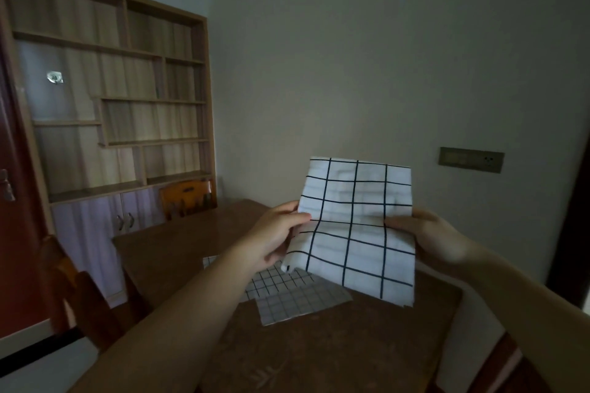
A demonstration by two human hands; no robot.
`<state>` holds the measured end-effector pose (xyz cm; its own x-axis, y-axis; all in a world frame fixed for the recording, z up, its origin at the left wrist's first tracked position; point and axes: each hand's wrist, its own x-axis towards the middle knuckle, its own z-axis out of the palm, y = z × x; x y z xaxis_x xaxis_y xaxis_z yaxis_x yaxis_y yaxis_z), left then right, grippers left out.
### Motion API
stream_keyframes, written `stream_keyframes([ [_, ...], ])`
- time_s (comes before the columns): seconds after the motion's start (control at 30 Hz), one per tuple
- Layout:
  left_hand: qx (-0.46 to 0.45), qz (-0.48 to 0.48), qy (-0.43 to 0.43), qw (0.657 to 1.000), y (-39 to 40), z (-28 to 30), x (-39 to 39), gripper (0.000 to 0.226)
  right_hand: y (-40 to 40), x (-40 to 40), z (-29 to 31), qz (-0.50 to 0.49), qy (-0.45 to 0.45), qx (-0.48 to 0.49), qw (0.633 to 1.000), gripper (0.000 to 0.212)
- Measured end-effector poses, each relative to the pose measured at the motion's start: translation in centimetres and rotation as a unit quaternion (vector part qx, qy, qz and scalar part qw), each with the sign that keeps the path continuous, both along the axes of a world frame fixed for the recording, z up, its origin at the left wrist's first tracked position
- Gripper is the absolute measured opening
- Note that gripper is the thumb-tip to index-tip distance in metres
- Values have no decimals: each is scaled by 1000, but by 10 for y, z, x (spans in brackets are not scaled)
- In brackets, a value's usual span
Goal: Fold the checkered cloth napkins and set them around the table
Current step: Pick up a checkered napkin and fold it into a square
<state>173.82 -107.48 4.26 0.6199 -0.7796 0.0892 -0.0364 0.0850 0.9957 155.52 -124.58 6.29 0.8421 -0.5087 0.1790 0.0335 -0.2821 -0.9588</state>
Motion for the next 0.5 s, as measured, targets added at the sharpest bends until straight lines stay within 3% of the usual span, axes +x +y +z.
stream_keyframes([
  [0.13,-22,-34,52,998,1,4,-2,32,-8,-5,3,17,-3,51,999,20],
  [0.23,-31,-7,79,996,-3,6,-5,19,-13,-11,4,38,-16,48,998,17],
  [0.3,-40,12,85,995,-6,7,-5,14,-15,-17,7,43,-35,-6,998,16],
  [0.43,-45,24,109,993,-11,10,-6,20,-13,-20,13,32,-12,-100,994,38],
  [0.5,-15,10,166,986,-10,11,-7,45,-14,-17,15,-3,-39,-145,989,46],
])
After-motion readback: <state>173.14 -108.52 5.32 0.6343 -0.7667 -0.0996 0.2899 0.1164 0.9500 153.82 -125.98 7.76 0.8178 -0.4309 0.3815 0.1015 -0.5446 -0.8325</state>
